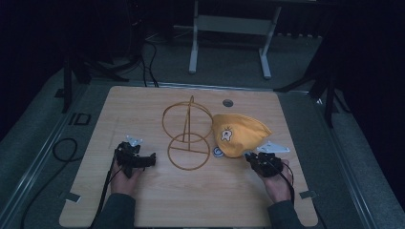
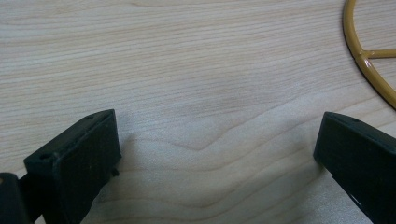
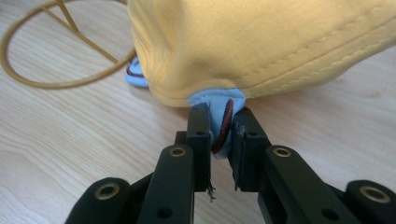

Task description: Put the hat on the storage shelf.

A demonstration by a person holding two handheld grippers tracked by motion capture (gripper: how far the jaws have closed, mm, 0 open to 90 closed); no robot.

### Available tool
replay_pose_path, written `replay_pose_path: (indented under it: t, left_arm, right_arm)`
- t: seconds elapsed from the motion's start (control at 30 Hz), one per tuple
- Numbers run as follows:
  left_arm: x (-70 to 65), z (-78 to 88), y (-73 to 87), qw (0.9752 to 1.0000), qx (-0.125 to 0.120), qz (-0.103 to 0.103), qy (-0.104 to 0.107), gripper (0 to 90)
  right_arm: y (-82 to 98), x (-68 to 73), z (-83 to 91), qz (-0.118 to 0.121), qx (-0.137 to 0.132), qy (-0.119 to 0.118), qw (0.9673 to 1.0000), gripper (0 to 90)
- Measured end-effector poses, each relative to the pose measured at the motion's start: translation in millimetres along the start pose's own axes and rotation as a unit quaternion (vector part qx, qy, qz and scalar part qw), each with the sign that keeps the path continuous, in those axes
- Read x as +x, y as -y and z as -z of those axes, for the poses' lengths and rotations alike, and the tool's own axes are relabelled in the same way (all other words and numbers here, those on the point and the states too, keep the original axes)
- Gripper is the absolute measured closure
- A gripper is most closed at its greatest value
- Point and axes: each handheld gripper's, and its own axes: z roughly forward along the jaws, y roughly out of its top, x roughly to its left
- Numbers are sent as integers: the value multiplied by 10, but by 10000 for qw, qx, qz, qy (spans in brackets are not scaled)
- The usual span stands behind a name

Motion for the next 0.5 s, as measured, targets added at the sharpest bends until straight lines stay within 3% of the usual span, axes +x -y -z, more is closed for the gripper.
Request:
replay_pose_path:
  t: [0.5]
  left_arm:
    - [-1,-1,0,10000,-8,9,0,4]
  right_arm:
    - [-340,-18,188,303,-241,-43,9992,812]
